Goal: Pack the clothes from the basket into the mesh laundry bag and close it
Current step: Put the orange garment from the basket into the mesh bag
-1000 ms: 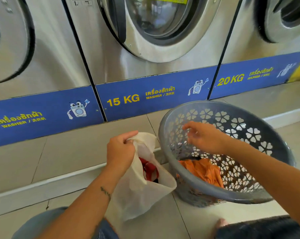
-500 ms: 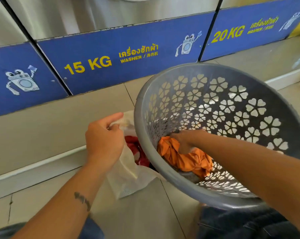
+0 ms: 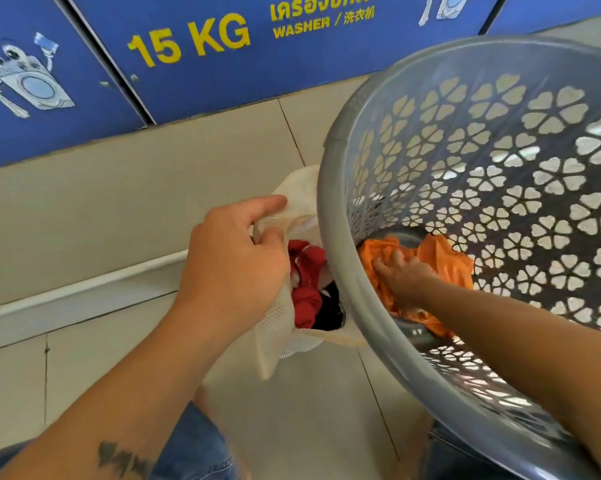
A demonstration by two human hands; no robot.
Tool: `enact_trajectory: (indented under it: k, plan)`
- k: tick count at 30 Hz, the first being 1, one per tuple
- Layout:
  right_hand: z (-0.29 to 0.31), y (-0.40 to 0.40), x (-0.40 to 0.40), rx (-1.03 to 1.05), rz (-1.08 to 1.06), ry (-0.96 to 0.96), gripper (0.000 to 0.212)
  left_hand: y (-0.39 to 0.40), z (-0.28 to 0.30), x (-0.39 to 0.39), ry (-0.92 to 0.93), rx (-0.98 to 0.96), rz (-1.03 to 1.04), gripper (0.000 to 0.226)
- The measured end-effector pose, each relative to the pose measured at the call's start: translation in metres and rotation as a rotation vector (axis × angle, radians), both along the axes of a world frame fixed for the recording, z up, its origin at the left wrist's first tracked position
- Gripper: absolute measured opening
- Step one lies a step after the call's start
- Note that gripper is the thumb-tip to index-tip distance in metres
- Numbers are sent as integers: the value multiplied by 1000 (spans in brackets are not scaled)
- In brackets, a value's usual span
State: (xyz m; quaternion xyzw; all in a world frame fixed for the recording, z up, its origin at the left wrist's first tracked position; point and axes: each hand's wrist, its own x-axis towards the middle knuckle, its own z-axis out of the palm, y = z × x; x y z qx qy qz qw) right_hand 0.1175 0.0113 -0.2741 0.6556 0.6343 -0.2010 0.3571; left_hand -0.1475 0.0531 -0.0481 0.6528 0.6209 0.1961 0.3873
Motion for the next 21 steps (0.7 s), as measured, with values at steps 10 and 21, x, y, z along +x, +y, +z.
enact_trajectory:
  k: [10, 21]
  plan:
    - [21, -5, 1, -66, -87, 6, 100, -5, 2, -5, 27, -9, -39, 36]
    - [-7, -29, -2, -88, 60, -72, 115, -7, 4, -12, 33, -44, -8, 28]
